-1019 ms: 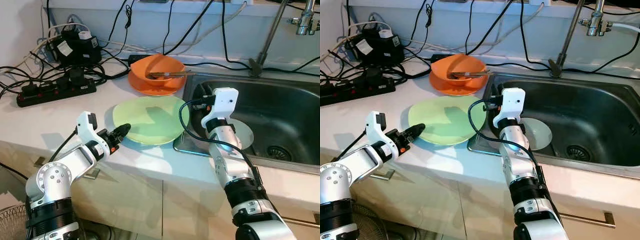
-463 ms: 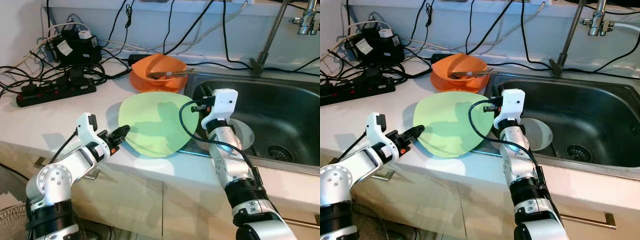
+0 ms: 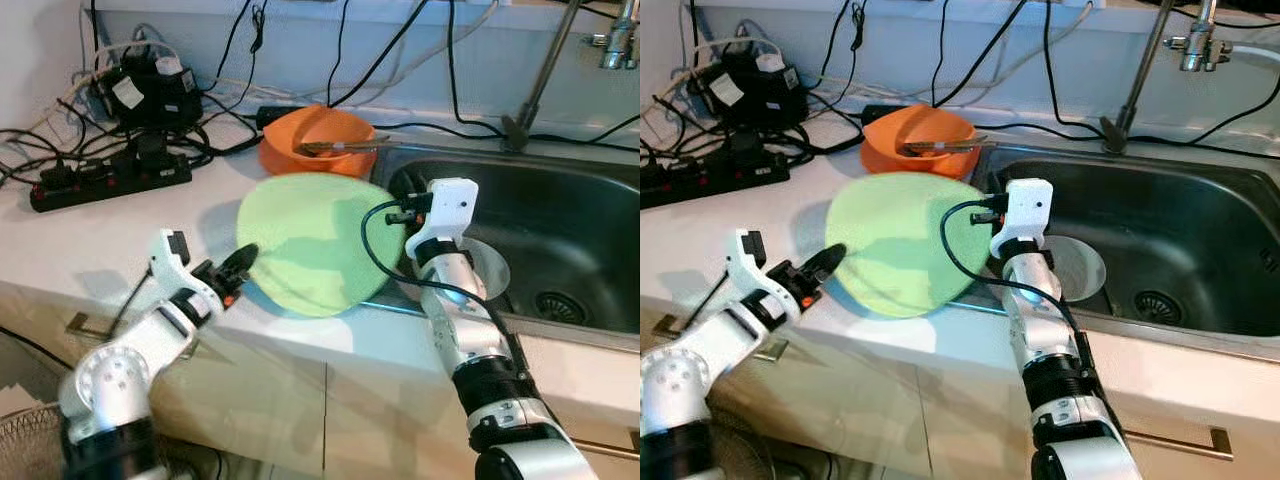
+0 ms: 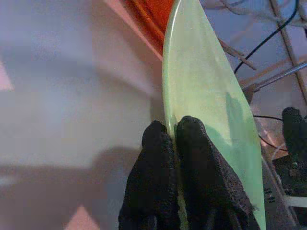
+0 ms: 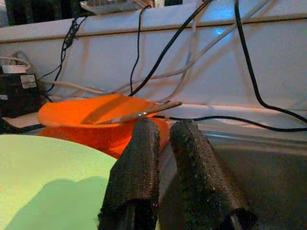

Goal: Kitchen organization

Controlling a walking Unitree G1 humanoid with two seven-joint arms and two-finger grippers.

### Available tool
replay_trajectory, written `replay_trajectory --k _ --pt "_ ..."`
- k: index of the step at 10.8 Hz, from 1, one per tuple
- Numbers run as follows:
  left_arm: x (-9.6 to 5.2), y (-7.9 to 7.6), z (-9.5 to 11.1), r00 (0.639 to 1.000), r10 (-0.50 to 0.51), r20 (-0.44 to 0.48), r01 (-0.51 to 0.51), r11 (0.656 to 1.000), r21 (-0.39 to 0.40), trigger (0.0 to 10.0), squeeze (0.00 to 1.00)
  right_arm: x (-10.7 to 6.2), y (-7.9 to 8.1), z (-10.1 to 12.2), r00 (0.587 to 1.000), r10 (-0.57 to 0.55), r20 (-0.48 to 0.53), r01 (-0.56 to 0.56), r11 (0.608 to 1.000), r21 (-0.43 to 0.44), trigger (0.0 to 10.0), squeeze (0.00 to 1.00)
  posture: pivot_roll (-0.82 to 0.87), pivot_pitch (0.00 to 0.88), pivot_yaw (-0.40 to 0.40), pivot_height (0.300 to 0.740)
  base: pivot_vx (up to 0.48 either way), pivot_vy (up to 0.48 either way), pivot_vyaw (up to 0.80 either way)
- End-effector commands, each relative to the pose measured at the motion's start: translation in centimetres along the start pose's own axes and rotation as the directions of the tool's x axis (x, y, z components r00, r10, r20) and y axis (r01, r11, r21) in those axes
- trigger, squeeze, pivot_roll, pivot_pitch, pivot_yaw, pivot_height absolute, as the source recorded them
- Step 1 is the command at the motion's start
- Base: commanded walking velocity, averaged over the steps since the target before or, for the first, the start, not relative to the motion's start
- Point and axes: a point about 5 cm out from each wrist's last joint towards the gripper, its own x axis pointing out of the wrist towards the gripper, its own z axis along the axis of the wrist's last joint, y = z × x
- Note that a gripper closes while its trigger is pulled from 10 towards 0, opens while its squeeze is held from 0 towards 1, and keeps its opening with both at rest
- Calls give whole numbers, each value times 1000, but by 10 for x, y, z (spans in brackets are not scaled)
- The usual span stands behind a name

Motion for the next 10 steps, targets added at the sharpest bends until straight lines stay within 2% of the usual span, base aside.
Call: replay_trajectory --k 1,4,5,6,10 --pt "2 1 -3 1000 18 -7 -18 1000 14 10000 0 5 -5 7 1000 -18 25 18 1000 -7 10000 0 230 1 30 740 0 0 0" --pt "6 -12 4 996 -40 85 38 999 24 10000 0 13 -31 30 991 -84 104 89 995 -39 10000 0 221 0 30 740 0 0 0" --pt "8 -15 15 986 -41 160 39 999 13 10000 0 17 -40 40 984 -119 135 123 992 -23 10000 0 216 0 30 740 0 0 0" --pt "10 -19 21 978 -62 199 64 998 -1 10000 0 19 -45 45 979 -139 148 140 990 1 10000 0 215 0 28 740 0 0 0" --pt "18 -41 29 953 -150 264 156 988 -3 10000 0 18 -46 45 978 -144 152 146 989 -2 10000 0 210 0 31 740 0 0 0"
